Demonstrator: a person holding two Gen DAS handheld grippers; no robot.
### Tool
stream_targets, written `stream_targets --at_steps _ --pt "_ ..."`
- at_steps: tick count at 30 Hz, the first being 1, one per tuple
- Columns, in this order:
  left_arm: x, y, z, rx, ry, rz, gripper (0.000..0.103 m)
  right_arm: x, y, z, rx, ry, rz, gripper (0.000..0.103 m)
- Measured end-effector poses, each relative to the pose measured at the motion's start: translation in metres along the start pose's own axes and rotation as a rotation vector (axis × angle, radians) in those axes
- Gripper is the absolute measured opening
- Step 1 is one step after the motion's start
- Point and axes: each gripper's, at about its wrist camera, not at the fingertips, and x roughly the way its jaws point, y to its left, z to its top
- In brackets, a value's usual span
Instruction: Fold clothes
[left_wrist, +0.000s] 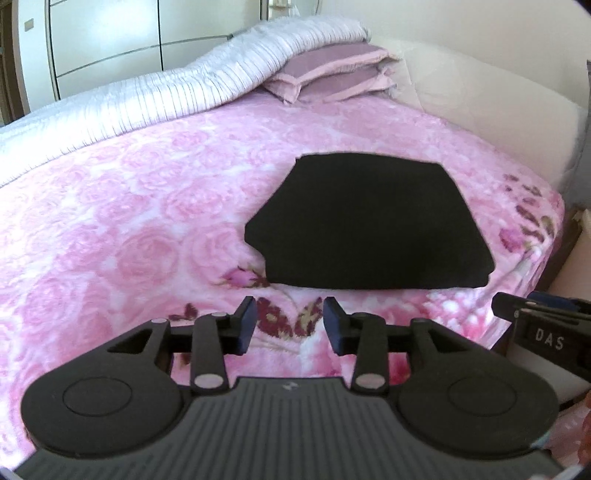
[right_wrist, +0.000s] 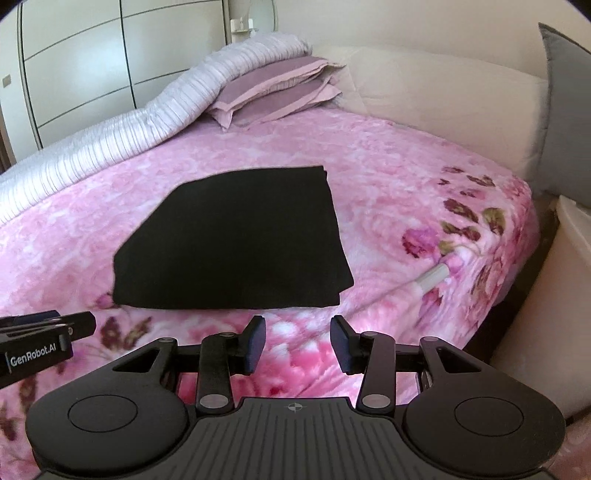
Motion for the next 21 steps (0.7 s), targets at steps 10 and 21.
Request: stream_targets --at_steps 10,21 --pt "-0.056 0.000 -0.007 0.032 -0.075 0.012 0.044 -0.052 0.009 -0.005 -0.018 -0.073 -0.038 0.056" --pt "-0.102 -0.001 -0.016 0.046 -0.146 0.017 0.050 -0.090 0.020 -0.015 -0.070 -0.090 -0.036 0.059"
